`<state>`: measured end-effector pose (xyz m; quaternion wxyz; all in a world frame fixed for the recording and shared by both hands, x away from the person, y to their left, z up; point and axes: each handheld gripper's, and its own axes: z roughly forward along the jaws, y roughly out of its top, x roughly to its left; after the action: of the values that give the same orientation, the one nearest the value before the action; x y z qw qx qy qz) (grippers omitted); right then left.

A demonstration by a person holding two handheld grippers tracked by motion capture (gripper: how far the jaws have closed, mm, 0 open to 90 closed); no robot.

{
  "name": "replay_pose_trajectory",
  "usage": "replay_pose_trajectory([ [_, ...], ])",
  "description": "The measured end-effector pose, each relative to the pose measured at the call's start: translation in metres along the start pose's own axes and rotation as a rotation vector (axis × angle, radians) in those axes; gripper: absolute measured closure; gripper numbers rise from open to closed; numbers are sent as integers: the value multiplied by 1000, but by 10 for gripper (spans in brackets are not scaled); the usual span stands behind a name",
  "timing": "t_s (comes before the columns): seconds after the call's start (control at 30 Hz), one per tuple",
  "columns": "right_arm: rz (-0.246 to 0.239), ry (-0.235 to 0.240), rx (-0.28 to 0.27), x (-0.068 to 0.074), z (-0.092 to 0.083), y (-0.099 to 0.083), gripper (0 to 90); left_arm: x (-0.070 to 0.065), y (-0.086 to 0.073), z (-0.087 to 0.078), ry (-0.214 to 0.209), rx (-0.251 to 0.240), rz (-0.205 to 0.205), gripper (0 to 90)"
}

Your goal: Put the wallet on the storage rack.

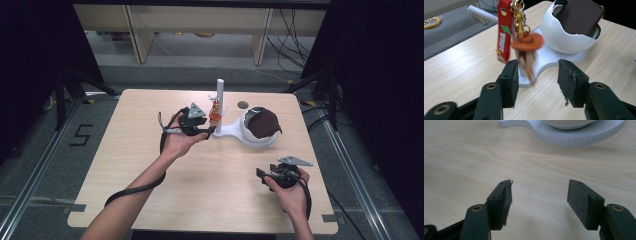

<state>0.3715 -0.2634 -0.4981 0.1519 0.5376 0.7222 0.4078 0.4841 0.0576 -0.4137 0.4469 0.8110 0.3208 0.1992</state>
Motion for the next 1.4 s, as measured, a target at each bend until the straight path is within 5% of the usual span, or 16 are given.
replay_pose_trajectory([
  [0.03,53,-3,20,5,-1,0,374,0,-1,-1,8,-1,-2,487],
  [0.17,-7,-16,-3,1,-1,0,373,1,-6,-6,10,-17,-17,451],
  [0.73,-2,-20,-18,-1,-2,-1,372,14,-34,-50,56,-18,-42,362],
  [0.77,41,-8,-14,2,-1,-1,372,13,-36,-51,57,-24,-53,362],
  [0.8,-2,-21,-19,-1,-2,-1,372,13,-38,-53,57,-24,-52,361],
  [0.87,29,-17,-18,1,-2,-1,372,13,-42,-58,55,-11,-40,359],
  [0.9,-3,-27,-19,-2,-2,-1,372,12,-43,-59,56,-25,-54,359],
  [0.93,43,-8,-19,1,-2,-1,372,12,-45,-61,49,-28,-51,359],
  [1.03,39,-9,-24,1,-2,-1,371,11,-52,-68,56,-34,-57,359],
  [1.4,53,-25,-6,0,-5,-1,371,16,-87,-95,76,-61,-82,360],
])
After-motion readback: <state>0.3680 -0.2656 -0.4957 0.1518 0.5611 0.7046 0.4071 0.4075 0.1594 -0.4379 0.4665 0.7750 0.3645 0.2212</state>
